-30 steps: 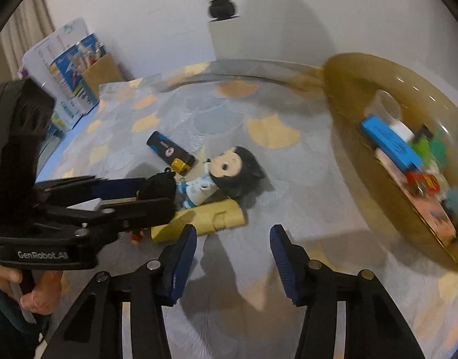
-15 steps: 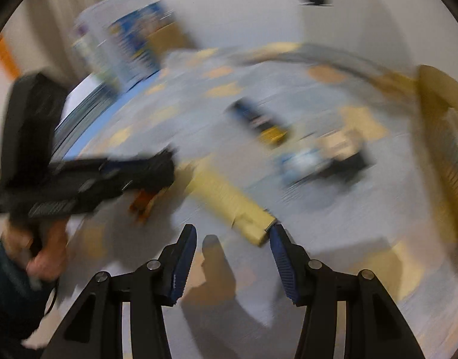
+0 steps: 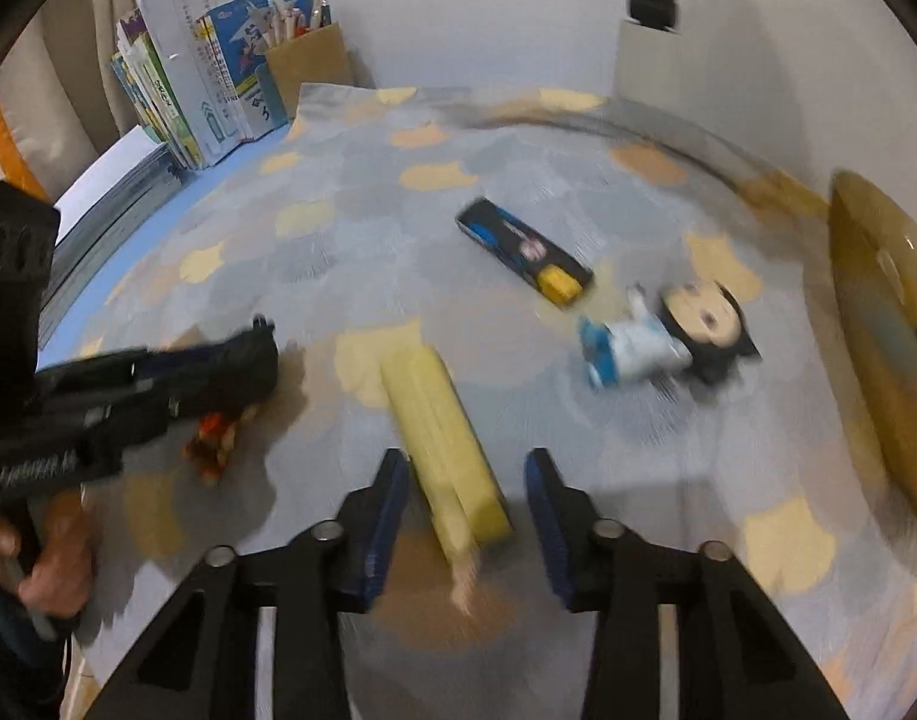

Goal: Organize rigid objects
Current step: 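Grasp red-and-yellow figure with left tool while right grasps yellow tube, then carry the red figure and yellow tube over the amber bowl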

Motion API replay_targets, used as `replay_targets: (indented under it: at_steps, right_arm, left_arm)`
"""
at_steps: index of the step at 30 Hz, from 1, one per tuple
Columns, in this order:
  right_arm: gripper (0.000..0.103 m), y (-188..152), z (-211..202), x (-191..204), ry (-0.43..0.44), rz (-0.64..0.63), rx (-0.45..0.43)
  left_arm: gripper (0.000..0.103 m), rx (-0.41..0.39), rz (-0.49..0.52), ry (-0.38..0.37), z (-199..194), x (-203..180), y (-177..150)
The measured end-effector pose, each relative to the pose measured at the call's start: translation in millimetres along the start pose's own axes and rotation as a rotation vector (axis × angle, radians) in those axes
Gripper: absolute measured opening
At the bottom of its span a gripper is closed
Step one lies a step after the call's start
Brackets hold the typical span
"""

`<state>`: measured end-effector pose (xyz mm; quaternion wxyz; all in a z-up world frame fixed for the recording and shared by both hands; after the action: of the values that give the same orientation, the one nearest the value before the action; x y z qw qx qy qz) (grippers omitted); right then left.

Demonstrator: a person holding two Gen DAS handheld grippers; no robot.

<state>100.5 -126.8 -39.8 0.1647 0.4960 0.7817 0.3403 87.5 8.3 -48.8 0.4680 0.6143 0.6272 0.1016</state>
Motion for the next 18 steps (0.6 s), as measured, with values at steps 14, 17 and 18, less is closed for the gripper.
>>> replay_targets:
  at_steps: [14, 17, 18]
  right_arm:
    - [0.023, -48.4, -48.1, 0.7, -0.019, 0.007, 0.001]
    - [0.023, -67.2, -74.6, -20.4, -0.068, 0.067, -0.009]
    - [0.023, -73.3, -83.6, -28.8, -0.085, 0.086, -0.01]
  left_arm:
    - [0.032, 0.014, 0.238, 0.191, 9.0, -22.4, -9.0]
    - [0.031, 0.035, 0.186, 0.13, 7.0, -29.2, -11.4]
    - [0.031, 0.037, 0.17, 0.109, 4.5, -33.7, -13.1]
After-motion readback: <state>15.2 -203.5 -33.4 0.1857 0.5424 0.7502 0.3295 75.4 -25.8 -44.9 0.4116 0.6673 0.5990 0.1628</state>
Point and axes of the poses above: each gripper's, at about its wrist camera, not at the fingertips, and z roughly the way its jaws point, x to its left, y to its top, the point moved 9 cm from there along z, roughly the way its jaws point, and after that the axes turned 11 degrees about -x, right-handed, at the moved point
